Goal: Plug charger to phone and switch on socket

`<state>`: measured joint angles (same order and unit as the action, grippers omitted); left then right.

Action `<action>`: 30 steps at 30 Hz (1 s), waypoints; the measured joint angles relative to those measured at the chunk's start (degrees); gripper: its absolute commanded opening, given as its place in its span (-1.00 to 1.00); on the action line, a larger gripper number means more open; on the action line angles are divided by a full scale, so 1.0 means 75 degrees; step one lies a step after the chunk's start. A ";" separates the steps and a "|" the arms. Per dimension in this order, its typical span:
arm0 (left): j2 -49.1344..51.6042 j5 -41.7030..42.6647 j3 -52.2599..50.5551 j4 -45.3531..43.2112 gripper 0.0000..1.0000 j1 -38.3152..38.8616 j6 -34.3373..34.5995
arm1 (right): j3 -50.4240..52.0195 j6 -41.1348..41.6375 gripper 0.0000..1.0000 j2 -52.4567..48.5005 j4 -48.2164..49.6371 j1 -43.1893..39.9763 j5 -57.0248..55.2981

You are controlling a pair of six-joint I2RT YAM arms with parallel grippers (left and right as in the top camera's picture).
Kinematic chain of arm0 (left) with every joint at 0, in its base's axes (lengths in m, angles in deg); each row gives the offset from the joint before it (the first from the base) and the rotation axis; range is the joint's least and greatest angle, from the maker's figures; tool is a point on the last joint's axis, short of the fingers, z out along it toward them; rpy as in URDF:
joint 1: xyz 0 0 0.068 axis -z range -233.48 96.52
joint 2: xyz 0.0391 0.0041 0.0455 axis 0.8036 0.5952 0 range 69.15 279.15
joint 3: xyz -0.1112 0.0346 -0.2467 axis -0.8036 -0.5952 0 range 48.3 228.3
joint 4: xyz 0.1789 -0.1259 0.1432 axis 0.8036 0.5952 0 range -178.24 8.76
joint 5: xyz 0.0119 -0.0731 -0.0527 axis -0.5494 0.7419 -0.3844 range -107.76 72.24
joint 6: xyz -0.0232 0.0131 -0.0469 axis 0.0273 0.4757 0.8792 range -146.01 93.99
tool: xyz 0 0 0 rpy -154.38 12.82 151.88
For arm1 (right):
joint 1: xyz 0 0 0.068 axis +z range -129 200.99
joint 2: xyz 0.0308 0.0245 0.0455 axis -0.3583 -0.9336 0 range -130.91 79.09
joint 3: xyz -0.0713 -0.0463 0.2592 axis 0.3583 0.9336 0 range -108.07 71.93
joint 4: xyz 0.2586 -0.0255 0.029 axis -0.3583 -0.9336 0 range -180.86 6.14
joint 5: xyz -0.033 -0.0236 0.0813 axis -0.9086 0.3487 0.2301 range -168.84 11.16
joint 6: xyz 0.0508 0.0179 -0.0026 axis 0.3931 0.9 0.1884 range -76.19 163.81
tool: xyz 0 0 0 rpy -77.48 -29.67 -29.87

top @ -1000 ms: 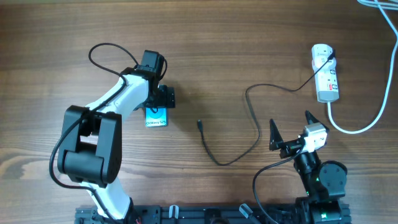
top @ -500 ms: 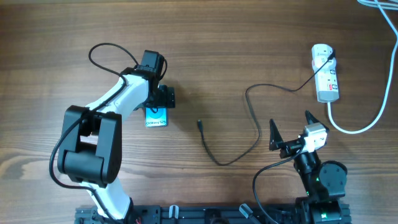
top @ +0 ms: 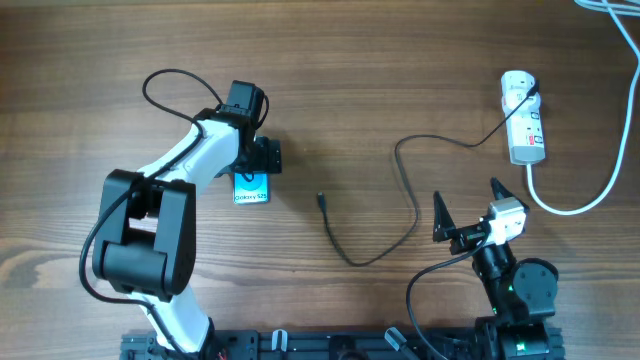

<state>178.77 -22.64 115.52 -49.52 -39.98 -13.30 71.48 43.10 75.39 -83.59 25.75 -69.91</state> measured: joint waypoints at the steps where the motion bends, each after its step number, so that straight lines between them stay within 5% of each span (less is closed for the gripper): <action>1: 0.0000 0.0003 0.0000 0.0000 1.00 0.0000 0.0000 | 0.0000 0.0000 0.99 0.0000 -0.0003 0.0000 0.0000; 30: 0.0000 0.0003 0.0000 -0.0003 1.00 0.0000 0.0000 | 0.0000 0.0003 1.00 -0.0597 0.0000 0.0000 0.0003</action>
<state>178.77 -22.62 115.52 -49.54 -39.98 -13.30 71.48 43.12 70.91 -83.59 25.75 -69.89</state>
